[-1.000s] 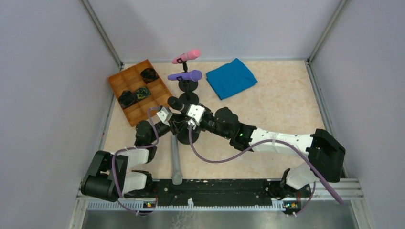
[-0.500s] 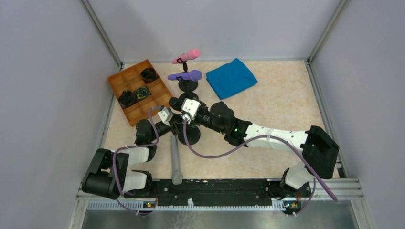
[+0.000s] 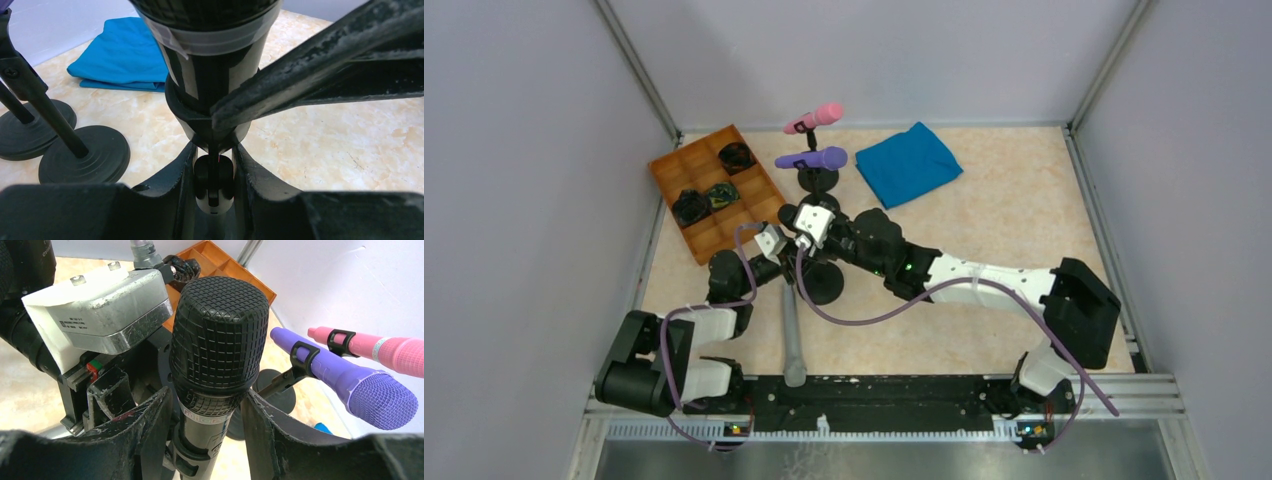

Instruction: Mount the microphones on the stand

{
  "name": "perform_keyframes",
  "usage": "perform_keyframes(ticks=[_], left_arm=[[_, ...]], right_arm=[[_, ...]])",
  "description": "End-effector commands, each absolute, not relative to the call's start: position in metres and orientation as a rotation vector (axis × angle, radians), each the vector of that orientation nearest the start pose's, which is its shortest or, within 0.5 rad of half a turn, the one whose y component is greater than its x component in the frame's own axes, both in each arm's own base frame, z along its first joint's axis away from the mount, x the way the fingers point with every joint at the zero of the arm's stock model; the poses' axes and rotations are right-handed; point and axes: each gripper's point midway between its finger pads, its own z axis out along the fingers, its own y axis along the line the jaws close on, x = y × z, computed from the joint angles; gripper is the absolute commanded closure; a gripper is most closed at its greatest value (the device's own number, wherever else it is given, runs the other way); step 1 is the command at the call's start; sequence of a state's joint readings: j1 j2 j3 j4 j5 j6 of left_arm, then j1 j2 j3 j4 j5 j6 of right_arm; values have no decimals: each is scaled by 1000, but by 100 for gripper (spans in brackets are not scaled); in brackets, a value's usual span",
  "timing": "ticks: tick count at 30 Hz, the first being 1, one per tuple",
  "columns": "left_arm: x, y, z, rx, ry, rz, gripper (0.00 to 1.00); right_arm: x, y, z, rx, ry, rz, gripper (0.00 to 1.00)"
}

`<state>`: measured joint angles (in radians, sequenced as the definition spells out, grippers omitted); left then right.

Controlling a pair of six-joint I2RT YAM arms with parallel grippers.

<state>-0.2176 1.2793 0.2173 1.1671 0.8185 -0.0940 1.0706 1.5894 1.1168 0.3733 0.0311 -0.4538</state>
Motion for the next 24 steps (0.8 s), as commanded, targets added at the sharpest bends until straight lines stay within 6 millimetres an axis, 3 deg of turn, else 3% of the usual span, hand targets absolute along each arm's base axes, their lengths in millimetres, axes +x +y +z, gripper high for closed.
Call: perform_keyframes(ticks=[1,3,9,13,18,24], left_arm=[[272,-201,167,823,1309,-860,100],[272,-201,167,823,1309,-860,100],[272,-201,167,823,1310,-859,100],[272,-200,166,821,1313,-857,100],[273,-200,166,818,1315,-855,100],[274,-200,166,818,1316,-855,100]], right_arm=[[275,446,286,-1110,1183,440,48],[276,445,284,-1109,1189,431,51],[281,443,276,-1118,1201,391,73],[283,439,263,-1145,1218,347,100],[287,429,241,-1187,1269,288,100],[289,416,197,-1290,1383,259,100]])
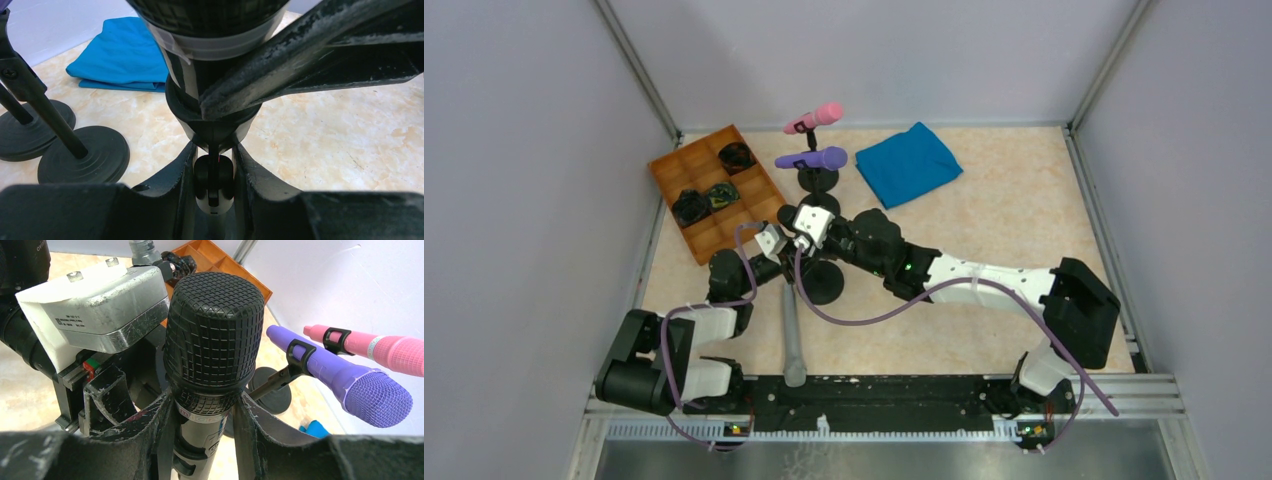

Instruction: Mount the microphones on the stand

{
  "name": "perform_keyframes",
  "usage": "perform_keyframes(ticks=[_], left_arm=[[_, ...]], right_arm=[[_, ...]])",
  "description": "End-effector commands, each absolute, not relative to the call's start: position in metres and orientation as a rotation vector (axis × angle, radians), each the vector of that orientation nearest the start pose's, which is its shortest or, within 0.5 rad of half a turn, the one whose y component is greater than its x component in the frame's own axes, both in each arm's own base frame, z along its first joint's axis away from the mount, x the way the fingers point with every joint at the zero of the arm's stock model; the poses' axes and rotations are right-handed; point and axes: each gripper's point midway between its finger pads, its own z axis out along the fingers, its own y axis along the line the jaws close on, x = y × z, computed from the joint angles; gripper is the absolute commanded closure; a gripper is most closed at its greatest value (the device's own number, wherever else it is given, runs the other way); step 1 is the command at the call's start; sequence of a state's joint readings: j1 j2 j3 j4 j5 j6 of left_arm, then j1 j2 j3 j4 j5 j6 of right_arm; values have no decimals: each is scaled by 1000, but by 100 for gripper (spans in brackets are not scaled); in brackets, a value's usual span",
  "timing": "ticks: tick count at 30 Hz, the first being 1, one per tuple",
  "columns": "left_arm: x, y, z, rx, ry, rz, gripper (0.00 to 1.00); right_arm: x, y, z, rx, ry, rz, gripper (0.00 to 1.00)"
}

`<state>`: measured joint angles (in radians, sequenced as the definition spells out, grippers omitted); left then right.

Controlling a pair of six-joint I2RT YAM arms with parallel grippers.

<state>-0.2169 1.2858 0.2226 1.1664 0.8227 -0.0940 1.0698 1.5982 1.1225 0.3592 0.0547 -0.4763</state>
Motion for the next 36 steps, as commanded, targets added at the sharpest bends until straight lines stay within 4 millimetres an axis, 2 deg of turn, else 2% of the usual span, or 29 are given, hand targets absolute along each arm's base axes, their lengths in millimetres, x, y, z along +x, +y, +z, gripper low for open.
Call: perform_keyframes(ticks=[1,6,17,29,36], left_arm=[[274,-200,166,818,1316,-855,100],[274,-200,166,818,1317,-854,100],[274,-200,167,819,1314,-852,100],[274,-199,166,818,1318,-844,100],[274,-199,165,816,1321,-842,100]], right_arm=[[290,411,189,-1304,1404,250,100],[297,392,155,-1355,1483,210,100],[297,363,103,-1459,1586,90,100],[301,327,80,-1514,1655,-51,100],[303,318,75,-1526,1682,-73,100]])
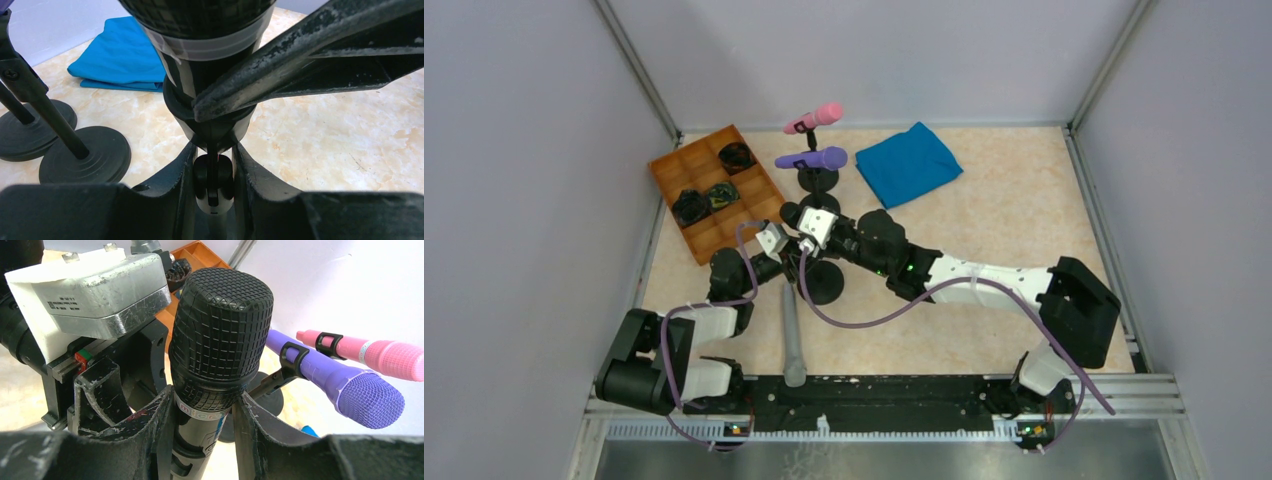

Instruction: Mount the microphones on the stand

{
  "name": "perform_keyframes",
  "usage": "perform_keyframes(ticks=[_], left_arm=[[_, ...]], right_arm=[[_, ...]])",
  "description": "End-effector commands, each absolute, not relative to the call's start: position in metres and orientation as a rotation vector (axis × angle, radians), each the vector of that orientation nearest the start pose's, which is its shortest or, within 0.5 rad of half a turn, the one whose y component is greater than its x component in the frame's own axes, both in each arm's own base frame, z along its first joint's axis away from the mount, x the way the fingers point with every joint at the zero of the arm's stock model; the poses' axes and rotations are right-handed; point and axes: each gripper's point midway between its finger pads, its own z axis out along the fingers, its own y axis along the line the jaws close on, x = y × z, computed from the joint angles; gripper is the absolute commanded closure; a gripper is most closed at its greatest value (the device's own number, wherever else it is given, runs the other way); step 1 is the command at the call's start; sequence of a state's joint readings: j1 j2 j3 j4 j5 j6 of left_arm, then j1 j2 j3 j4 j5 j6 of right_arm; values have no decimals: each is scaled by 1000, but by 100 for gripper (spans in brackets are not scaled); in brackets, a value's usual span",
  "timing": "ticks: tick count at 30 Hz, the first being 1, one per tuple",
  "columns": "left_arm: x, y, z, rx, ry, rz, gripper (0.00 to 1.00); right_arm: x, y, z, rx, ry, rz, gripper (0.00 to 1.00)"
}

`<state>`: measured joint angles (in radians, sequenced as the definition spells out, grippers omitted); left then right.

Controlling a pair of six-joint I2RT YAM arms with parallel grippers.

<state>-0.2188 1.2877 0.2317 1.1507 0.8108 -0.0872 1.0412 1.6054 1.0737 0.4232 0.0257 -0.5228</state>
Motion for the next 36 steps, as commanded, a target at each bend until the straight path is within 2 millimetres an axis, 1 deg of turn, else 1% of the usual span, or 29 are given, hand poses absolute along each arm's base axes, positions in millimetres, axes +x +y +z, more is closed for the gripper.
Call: perform_keyframes(ticks=[1,4,6,14,27,36], left_arm=[[274,-199,165,816,1321,-842,100],[275,-199,165,816,1323,-841,100],[275,-199,165,814,1323,-840,100],[275,-199,165,812,1325,-838,100],[276,-198,164,809,1328,-835,100],[277,-198,164,806,1331,-833,100]], right_arm=[[303,318,74,-1527,1683,-75,100],[304,318,73,-1528,1685,-75,100],[302,314,68,-1550,1705,-84,100],[300,308,62,-1594,1726,-108,100],[298,295,52,-1623,1771,-136,100],[297,291,46,-1638,1796,-136,100]])
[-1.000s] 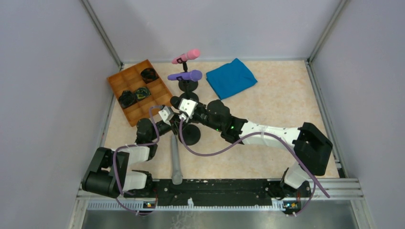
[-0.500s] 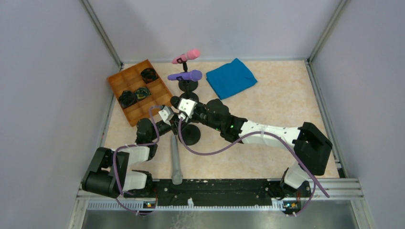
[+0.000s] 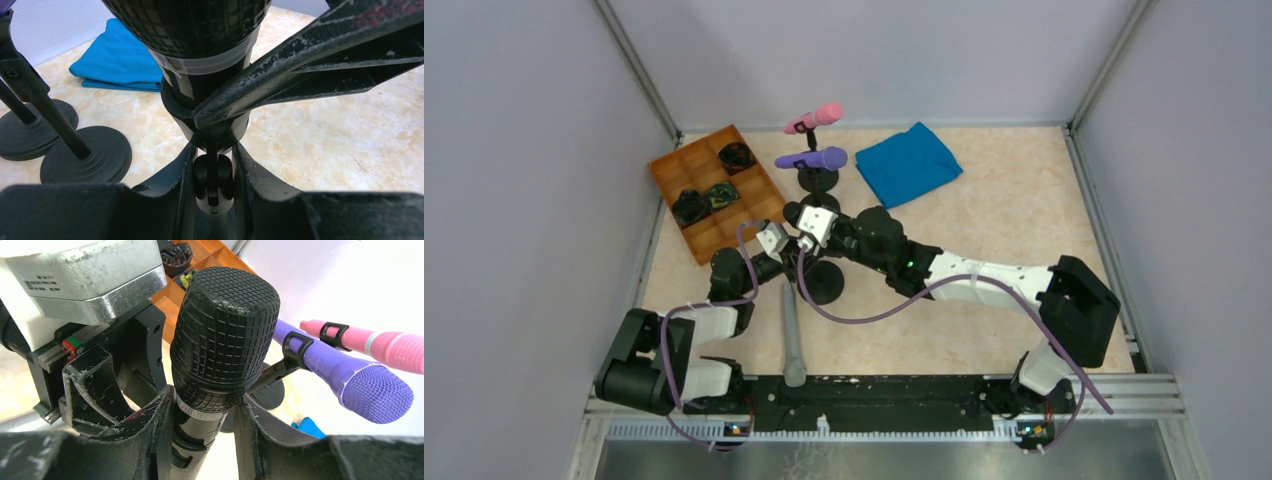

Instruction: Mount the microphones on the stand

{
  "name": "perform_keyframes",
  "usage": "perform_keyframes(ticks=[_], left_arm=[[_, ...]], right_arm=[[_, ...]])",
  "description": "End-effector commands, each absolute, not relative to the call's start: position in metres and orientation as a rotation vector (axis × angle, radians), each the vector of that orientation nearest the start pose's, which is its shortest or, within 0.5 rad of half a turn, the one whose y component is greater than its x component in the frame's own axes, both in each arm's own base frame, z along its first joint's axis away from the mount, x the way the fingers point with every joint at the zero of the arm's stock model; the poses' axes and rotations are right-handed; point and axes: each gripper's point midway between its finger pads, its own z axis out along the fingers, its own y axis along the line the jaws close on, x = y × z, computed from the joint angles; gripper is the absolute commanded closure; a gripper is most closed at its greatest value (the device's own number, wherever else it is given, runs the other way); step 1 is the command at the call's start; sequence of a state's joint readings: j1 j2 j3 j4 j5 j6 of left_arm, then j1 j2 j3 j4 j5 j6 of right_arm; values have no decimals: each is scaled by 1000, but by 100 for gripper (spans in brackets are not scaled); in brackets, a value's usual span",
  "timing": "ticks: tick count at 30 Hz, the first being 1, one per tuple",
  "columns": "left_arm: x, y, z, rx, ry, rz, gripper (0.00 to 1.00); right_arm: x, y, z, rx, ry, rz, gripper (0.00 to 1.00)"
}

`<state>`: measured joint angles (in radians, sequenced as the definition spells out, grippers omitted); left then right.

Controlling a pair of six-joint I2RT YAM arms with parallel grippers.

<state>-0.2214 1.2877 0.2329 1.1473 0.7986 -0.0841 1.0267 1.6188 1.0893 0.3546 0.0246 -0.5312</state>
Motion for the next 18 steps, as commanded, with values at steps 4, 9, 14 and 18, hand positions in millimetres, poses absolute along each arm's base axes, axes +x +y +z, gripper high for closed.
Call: perform_keyframes(ticks=[4,9,14,18], left_arm=[[277,-198,164,805,1331,-833,100],[277,-198,164,804,1333,-832,100],[277,-198,163,804,1333,-832,100],[277,-198,164,805,1332,-831,100]], right_arm=[[297,290,44,-1641,1806,-138,100],[297,290,42,-1645,1811,-138,100],[297,289,42,-1645,1814,-141,100],[297,289,43,-1638,1814,-142,100]])
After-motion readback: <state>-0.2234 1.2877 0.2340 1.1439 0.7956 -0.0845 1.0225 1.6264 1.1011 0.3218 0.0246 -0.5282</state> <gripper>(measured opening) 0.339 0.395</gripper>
